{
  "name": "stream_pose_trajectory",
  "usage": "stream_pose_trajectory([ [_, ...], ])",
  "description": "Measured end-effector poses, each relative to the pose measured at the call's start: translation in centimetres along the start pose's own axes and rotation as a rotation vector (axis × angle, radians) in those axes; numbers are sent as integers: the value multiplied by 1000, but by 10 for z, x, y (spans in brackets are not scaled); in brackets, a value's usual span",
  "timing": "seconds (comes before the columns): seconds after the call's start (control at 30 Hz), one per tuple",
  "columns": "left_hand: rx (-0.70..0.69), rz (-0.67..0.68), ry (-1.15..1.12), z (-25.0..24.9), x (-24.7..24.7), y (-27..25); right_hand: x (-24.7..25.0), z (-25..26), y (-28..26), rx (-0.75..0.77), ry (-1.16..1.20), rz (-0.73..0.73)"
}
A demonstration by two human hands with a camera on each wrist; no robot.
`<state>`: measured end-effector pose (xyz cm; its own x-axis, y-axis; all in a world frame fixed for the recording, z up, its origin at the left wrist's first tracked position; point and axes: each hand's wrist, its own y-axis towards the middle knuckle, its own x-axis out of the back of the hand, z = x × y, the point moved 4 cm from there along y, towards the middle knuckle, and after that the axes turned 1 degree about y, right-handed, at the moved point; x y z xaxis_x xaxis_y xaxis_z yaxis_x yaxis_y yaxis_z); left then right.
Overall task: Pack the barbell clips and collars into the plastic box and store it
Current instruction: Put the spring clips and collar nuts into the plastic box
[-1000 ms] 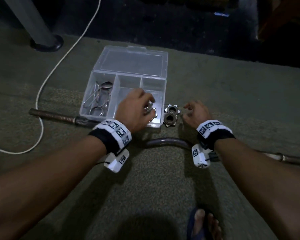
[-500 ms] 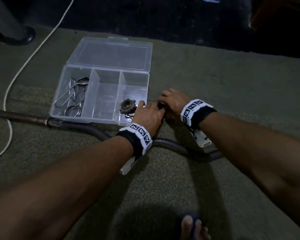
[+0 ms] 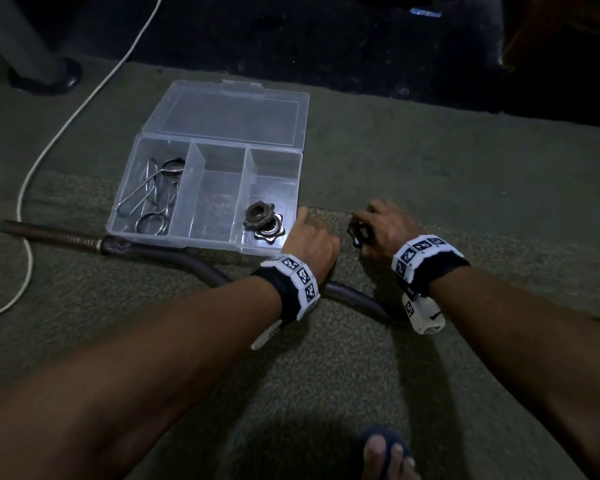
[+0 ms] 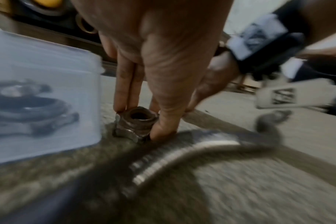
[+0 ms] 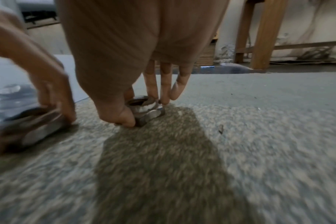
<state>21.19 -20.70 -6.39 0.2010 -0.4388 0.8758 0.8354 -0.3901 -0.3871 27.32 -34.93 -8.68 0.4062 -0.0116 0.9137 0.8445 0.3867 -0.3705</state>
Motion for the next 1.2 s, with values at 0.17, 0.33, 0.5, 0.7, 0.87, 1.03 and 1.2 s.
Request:
stream_pose_trajectory([
  [0.17,-42,2,-258,2,-2,0,-6,-3,-2,-73,48,16],
  [0.33,-33,-47,-462,11,8,10,-6,-8,6,-163,137,-8],
  [0.5,51,-248,-768,27,21,-10,30,10,19,-101,284,-275],
  [0.7,329,-389,-993,98,3,-59,91,81,54,119,401,-351],
  [0.87,423,-329,-977,127,-18,-60,95,131,81,242,390,-182],
  [1.03,433,-221,-939,131,-16,-52,106,126,102,156,367,-78],
  [1.2,532,-250,-994,186,27,-69,177,87,121,76,348,-89],
])
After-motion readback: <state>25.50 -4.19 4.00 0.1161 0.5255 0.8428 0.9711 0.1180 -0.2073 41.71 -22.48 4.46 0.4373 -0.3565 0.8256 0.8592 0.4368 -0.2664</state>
